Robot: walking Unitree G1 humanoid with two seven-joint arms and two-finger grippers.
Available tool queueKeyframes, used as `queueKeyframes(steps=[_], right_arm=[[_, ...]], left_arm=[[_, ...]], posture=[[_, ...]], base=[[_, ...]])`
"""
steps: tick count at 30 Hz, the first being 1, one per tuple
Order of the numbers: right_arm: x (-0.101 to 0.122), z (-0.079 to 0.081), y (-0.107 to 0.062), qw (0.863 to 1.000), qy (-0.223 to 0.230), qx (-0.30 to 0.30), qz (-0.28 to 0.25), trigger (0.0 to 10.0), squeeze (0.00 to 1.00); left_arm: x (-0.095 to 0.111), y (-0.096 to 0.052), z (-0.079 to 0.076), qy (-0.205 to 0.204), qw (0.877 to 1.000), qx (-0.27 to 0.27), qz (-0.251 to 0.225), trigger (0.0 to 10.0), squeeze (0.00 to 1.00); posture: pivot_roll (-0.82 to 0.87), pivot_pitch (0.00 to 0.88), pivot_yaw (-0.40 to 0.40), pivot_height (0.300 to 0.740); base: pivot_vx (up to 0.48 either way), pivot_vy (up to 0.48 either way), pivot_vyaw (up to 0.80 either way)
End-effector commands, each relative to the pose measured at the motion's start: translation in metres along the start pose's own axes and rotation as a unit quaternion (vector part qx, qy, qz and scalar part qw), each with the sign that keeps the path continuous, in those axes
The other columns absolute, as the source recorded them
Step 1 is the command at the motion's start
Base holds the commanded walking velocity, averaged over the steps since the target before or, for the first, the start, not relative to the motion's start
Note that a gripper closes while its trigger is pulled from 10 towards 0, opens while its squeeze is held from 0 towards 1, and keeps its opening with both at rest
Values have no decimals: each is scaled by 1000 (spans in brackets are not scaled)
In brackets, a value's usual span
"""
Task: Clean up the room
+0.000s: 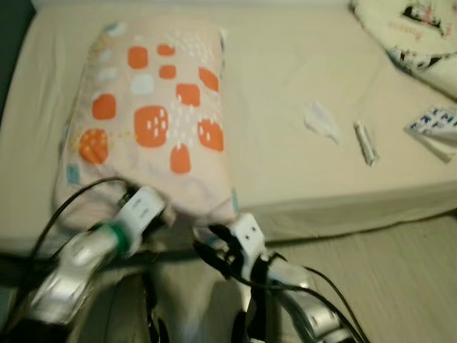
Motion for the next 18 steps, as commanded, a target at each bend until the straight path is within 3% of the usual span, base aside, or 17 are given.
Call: queueKeyframes(steps=[1,5,6,9,12,13,15,18], right_arm=[[-3,8,13,1000,2,3,9,10000,0],[-3,10,28,1000,-11,-15,21,10000,0],[-4,15,46,999,-21,-23,39,10000,0],[-3,24,57,999,-12,-9,44,10000,0],[0,36,70,997,-42,19,54,10000,0],[0,36,70,997,-42,19,54,10000,0],[10,23,81,994,-84,-40,57,10000,0],[28,0,86,984,-114,-128,37,10000,0]], left_arm=[[-16,-20,-8,-4,999,-17,48,10000,0],[-26,-34,-14,-13,996,-42,80,10000,0],[-32,-43,-10,-18,994,-35,100,10000,0],[-35,-47,-3,-12,994,-13,107,10000,0],[-34,-42,31,31,988,116,99,10000,0],[-34,-42,31,31,988,116,99,10000,0],[-30,-32,62,65,973,210,77,10000,0],[-17,-18,75,42,972,230,26,10000,0]], posture=[[61,259,-25,571],[72,262,-26,571],[84,265,-28,571],[98,265,-34,571],[125,264,-50,571],[125,264,-50,571],[132,262,-62,571],[135,260,-73,571]], base=[[0,0,0],[0,0,0],[0,0,0],[0,0,0],[0,0,0],[0,0,0],[0,0,0],[0,0,0]])
Point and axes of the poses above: a point about 5 cm out from each wrist's last joint towards the gripper, its own y axis pointing out of the wrist towards the gripper, its own x axis along the axis of the wrist's last joint, z = x × y, the point moved 1 cm from there along y, pointing out of the wrist towards the gripper, and after that the axes turned 11 degrees about -y, right-handed, at the moved point
